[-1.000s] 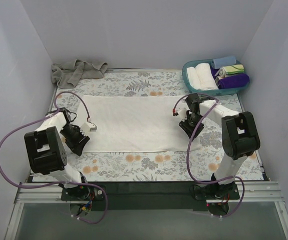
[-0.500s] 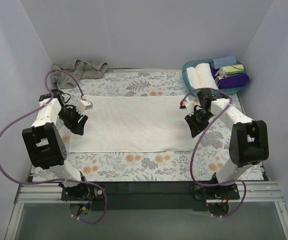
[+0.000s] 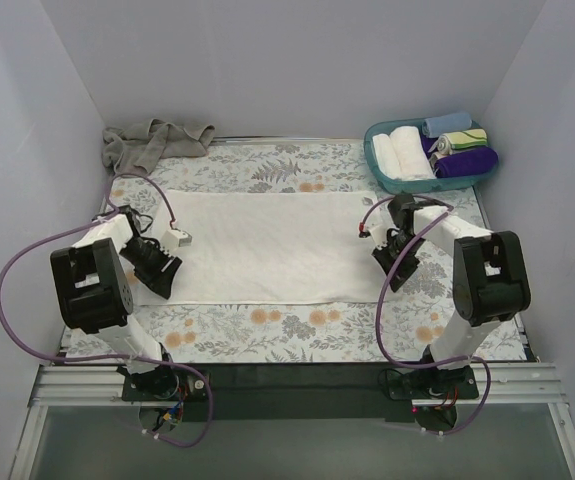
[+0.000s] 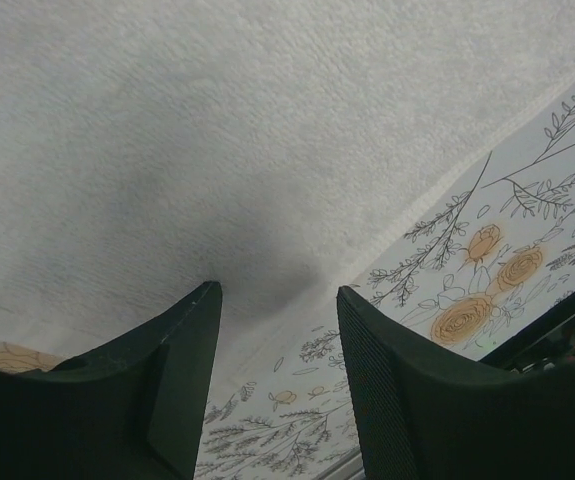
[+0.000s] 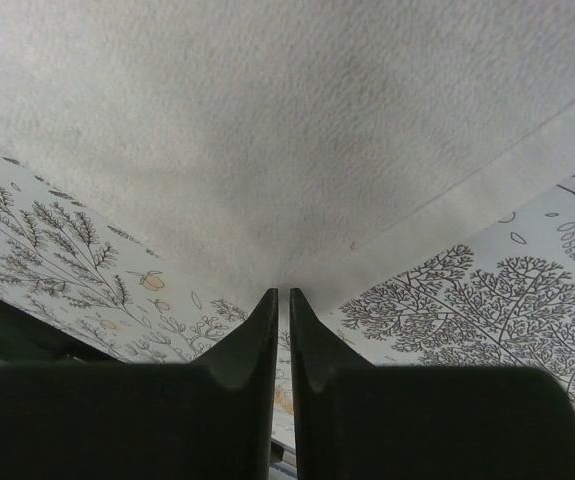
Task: Roll the towels
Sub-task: Flatten the towel
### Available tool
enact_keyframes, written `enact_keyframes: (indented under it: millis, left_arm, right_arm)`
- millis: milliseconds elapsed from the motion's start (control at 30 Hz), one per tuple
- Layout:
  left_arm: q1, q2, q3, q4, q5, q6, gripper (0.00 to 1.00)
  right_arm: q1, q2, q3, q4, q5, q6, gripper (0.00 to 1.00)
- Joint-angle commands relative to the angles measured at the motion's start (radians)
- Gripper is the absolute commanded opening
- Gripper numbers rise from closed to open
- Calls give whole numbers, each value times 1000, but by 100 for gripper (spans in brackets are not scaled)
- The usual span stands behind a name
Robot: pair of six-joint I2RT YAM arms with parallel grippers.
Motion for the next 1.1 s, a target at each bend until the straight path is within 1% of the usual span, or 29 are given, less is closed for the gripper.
enact_keyframes:
  millis: [0, 100, 233, 400, 500, 667, 733, 900, 1000, 1033, 1067]
  left_arm:
    - [2, -71, -48, 52, -59, -7, 46]
    - [3, -74, -64, 67, -64, -17, 46]
    - [3, -64, -36, 54, -39, -37, 46]
    - [16, -67, -2, 23, -36, -48, 46]
    - [42, -74, 4, 11, -48, -42, 46]
    - [86, -91, 25, -20, -53, -17, 46]
    - [94, -100, 25, -26, -54, -17, 46]
    - [94, -117, -10, -6, -44, -19, 44]
    - [96, -117, -36, 24, -31, -25, 43]
    - [96, -117, -36, 15, 8, -27, 42]
    - [94, -119, -33, 9, 19, -27, 41]
  right_arm:
    - [1, -76, -4, 2, 41, 10, 13]
    - [3, -82, -22, -4, 39, 9, 13]
    - [7, -47, -38, 7, 10, 23, 13]
    - [35, -4, -65, 67, 35, 40, 13]
    - [37, 16, -92, 93, 71, 44, 12]
    - [24, 1, -148, 133, 218, 21, 11]
    - [12, -8, -147, 133, 252, 15, 11]
    - [-22, 2, -115, 128, 274, 10, 11]
    - [-22, 16, -96, 117, 252, 17, 11]
    - [-22, 21, -92, 108, 239, 21, 11]
    - [-22, 24, -89, 105, 232, 21, 11]
